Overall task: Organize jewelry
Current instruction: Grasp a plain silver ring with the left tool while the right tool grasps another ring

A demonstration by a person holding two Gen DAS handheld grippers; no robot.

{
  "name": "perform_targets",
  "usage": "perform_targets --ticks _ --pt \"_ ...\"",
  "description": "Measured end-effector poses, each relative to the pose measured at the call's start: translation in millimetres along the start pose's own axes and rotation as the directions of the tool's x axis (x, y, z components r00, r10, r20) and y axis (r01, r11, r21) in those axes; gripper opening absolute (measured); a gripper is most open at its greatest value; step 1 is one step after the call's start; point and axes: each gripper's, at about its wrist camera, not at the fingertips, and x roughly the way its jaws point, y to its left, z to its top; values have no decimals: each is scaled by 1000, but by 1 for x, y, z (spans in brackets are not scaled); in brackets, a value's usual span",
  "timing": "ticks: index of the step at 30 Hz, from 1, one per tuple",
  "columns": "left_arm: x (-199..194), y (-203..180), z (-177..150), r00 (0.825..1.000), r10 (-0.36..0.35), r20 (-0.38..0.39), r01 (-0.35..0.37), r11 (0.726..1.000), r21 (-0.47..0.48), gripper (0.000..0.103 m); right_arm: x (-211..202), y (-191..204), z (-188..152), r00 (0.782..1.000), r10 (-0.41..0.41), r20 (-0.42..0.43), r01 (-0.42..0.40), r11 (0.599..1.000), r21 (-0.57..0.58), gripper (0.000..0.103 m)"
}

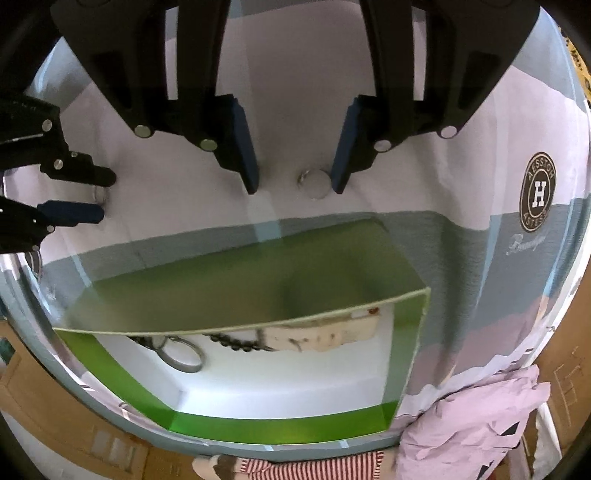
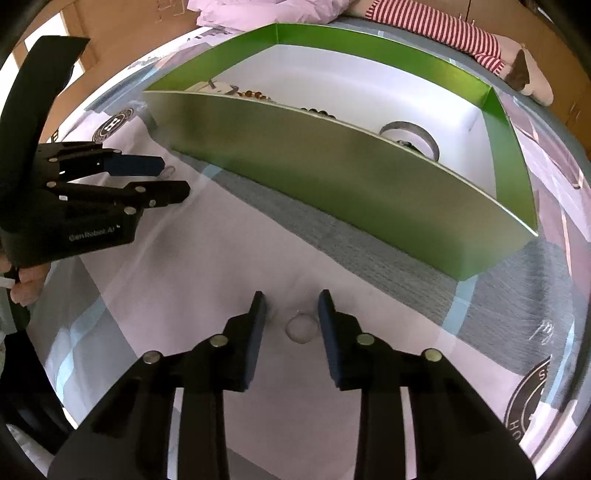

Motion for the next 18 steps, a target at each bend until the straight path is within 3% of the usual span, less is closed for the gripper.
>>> perform_targets --ticks 5,10,14,18 --pt "-1 -1 -1 1000 -5 -1 5 1000 4 44 -4 -4 -8 1000 3 -13 -4 1000 -19 32" --pt "3 5 0 1000 -15 -13 15 1000 -13 59 -1 2 -6 1000 -27 -5 26 999 -34 33" --pt "4 5 1 1000 -16 -14 16 1000 -14 59 0 5 -4 999 -43 -15 43 998 -42 34" --pt "5 2 3 1000 -15 -9 15 1000 -15 47 1 9 -4 998 -55 -8 55 997 -48 34"
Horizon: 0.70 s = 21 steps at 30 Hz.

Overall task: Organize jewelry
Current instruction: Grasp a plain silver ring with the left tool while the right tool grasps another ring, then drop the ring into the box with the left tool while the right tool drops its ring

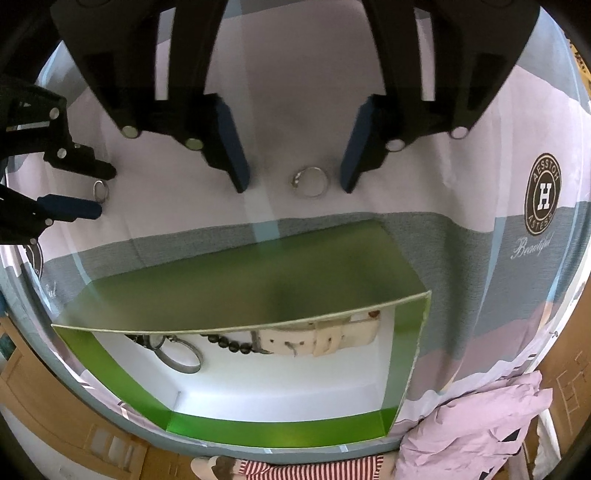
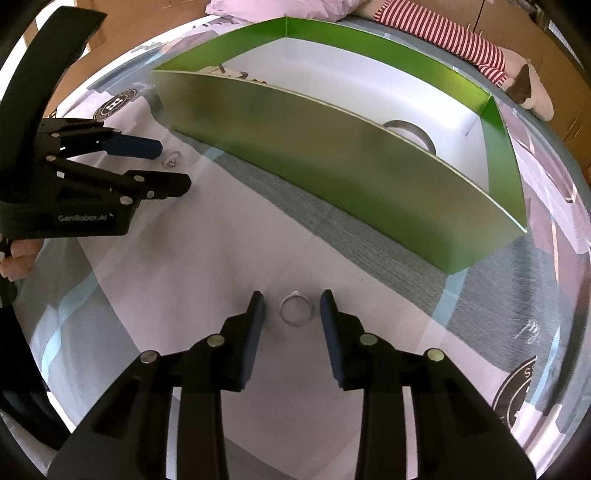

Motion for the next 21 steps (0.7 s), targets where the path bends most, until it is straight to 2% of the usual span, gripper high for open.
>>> perform_targets --ticks 2,4,5,9,14,17,21 --pt "-1 -1 0 1000 1 3 -1 1000 4 39 0 0 0 1000 1 4 -1 1000 1 34" --pt "-2 -1 0 1000 -20 5 20 1000 2 24 2 4 1 1000 3 4 -3 1000 4 34" --pt "-3 -1 0 1000 -24 5 24 1000 -2 20 2 4 1 1000 7 4 -7 1000 5 32" --pt "-4 1 -1 1000 -30 8 30 999 -9 20 0 5 -1 1000 22 2 -22 1000 -2 18" --pt "-16 -2 1 999 -29 33 30 999 -13 20 -6 5 1 1000 21 9 -21 1000 4 18" --pt "-32 -7 5 996 -54 69 55 998 -15 20 -18 3 4 999 20 46 -21 1000 9 18" --pt "-56 -11 14 987 -77 141 80 997 -15 20 -44 -6 9 990 58 127 -63 997 39 18"
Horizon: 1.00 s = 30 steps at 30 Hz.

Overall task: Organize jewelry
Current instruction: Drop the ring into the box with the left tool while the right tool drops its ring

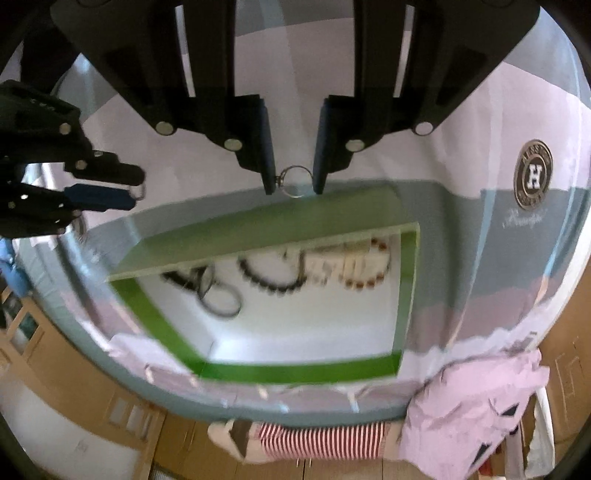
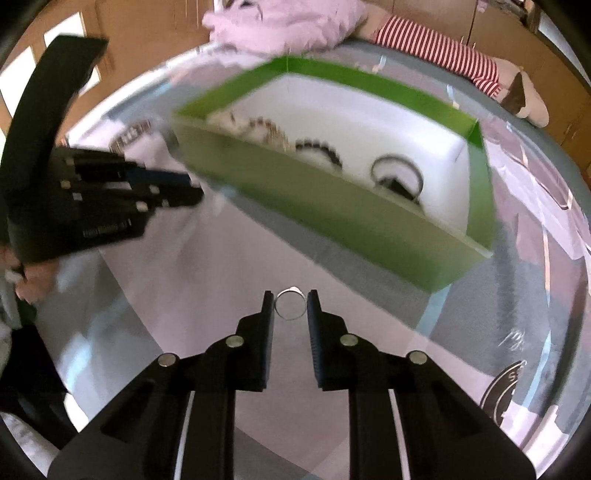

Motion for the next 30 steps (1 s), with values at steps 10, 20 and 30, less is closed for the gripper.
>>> perform_targets --ticks 10,20,30 --pt "-19 -7 46 969 104 223 -98 995 -35 20 -44 -27 25 958 -60 281 23 991 135 18" --pt "-15 2 72 964 117 238 -100 992 -83 20 -35 -56 52 930 -164 328 61 951 304 18" --pt "3 13 65 970 152 188 -135 985 -104 20 -7 -52 52 953 -167 252 90 953 290 18"
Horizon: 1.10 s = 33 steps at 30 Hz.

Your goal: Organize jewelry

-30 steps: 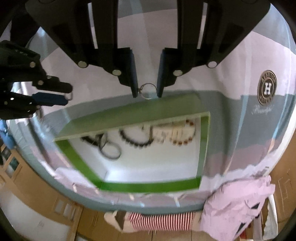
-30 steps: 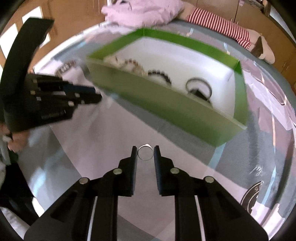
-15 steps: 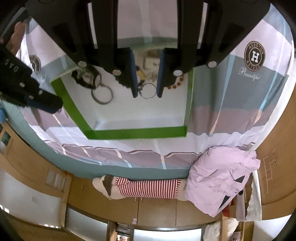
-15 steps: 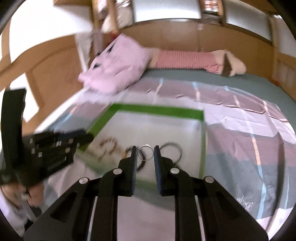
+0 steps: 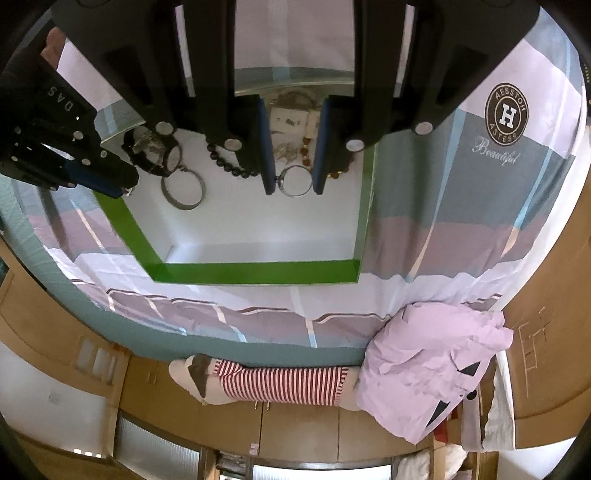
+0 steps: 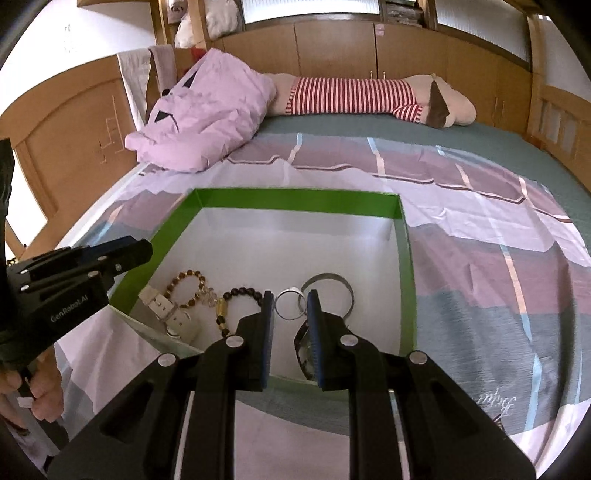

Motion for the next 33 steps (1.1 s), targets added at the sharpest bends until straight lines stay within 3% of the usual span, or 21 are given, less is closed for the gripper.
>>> perform_targets --ticks 9,11,12,13,14,17,19,21,23,28,33 --pt "8 2 -4 1000 9 -29 -9 1000 -4 21 11 1 -1 1000 -4 -24 4 1000 0 18" --pt "9 1 -4 999 9 -32 -9 1000 -5 34 12 2 -1 1000 -5 -27 5 1000 -6 18" --pt "9 1 -4 999 10 -30 -11 1000 -6 46 13 3 -1 1000 -17 -26 17 1000 -10 23" --pt "7 0 -4 1000 16 -23 -16 1000 -5 48 12 3 -1 999 -32 -23 32 999 -11 31" --pt "6 -1 -4 1000 20 -21 -20 1000 -1 48 12 3 -1 999 -41 -17 40 999 -9 50" --pt "1 -2 -3 999 35 -15 -34 999 3 64 6 2 0 999 -33 1 33 999 7 55" --pt "-6 -2 -2 999 37 -5 -37 999 -6 80 3 0 1 999 -36 8 36 999 18 71" --pt "-11 0 -1 999 42 -5 -42 999 -18 85 -4 -3 1 998 -46 41 44 998 41 89" --pt "-16 1 0 999 41 -9 -42 999 -26 93 -10 -3 1 996 -58 66 55 997 45 97" --pt "-23 5 -2 997 71 -21 -71 997 -29 100 -15 3 1 995 -76 65 75 997 14 101" --pt "-27 3 0 995 92 -42 -92 996 16 100 -18 1 -3 992 -107 66 106 994 16 102"
